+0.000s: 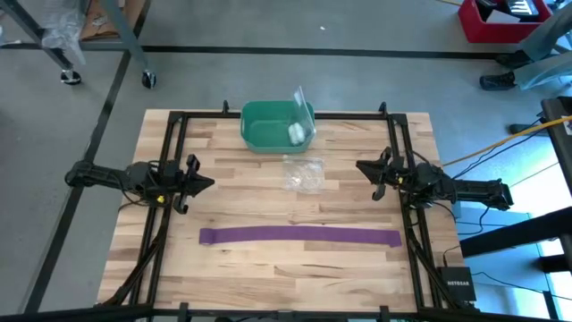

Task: Roll bandage
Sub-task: Roll the violet bandage

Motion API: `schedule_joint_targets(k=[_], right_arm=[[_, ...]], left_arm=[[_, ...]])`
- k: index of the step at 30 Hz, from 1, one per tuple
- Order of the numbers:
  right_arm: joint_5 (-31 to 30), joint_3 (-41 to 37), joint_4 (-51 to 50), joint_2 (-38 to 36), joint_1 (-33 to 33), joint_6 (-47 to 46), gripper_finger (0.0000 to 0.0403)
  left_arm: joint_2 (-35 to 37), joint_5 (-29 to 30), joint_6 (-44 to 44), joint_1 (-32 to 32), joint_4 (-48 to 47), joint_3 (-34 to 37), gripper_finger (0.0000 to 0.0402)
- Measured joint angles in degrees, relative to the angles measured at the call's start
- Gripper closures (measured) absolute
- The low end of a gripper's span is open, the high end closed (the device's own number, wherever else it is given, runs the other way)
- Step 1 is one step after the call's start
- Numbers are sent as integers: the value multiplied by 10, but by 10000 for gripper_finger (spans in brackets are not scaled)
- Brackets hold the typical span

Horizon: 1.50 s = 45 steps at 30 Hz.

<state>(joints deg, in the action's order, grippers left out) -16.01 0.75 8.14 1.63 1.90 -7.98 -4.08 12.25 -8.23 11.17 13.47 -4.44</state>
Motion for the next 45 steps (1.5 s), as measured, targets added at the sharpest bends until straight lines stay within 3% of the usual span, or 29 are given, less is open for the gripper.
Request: schedule_joint_targets(k=[3,8,13,19,23,27,33,40,45], right_arm=[[0,0,26,0,0,13,352],[0,0,28,0,0,24,352],[0,0,22,0,0,24,352],[0,0,16,0,0,24,352],[0,0,15,0,0,24,352],[0,0,22,0,0,32,352],[-4,0,25,0,0,40,352],[-4,0,25,0,0,54,349],[-4,0,19,0,0,54,309]], left_arm=[[-73,0,6,5,-6,-43,396],[-262,1,9,31,-59,-167,396],[-440,19,-23,66,-257,-350,397],[-562,21,-198,109,-503,-506,397],[-590,5,-362,143,-604,-525,397],[-599,-40,-526,173,-617,-502,397],[-618,-77,-659,189,-630,-471,384],[-622,-135,-774,190,-657,-455,298],[-626,-133,-857,218,-679,-455,238]])
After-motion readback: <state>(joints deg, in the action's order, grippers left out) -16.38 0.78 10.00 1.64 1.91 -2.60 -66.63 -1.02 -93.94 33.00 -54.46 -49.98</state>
